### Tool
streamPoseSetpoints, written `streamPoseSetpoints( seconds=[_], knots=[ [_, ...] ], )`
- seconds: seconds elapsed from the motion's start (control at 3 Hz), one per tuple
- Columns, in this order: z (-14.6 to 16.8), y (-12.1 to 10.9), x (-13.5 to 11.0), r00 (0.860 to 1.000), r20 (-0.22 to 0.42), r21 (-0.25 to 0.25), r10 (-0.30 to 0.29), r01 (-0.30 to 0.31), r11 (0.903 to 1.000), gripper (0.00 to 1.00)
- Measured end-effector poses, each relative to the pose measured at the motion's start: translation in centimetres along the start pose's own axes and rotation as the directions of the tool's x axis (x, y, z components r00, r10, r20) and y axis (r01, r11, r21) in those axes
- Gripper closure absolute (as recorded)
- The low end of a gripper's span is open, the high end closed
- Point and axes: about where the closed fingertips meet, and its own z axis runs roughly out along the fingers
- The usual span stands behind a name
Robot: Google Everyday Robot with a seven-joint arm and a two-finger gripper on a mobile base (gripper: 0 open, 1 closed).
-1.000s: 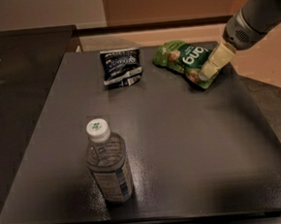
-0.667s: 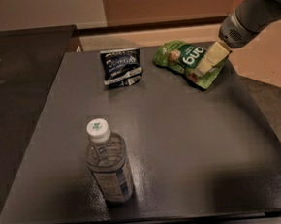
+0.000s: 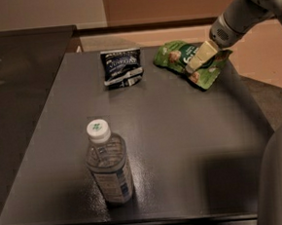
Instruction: Move green rice chip bag near blue plastic bottle
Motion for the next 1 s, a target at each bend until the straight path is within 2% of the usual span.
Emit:
streamPoseSetpoints(
  seconds=[0.33,0.67,1.0],
  knots=[
    [1.3,-0.1,-0.3,0.999,-0.025,-0.020,0.029,-0.029,0.9994,0.00],
    [1.9,0.4,-0.6,0.999,-0.040,-0.054,0.033,-0.035,0.9979,0.16],
    [1.8,1.0,-0.9,0.999,-0.038,-0.089,0.026,-0.030,0.9956,0.39]
  ],
)
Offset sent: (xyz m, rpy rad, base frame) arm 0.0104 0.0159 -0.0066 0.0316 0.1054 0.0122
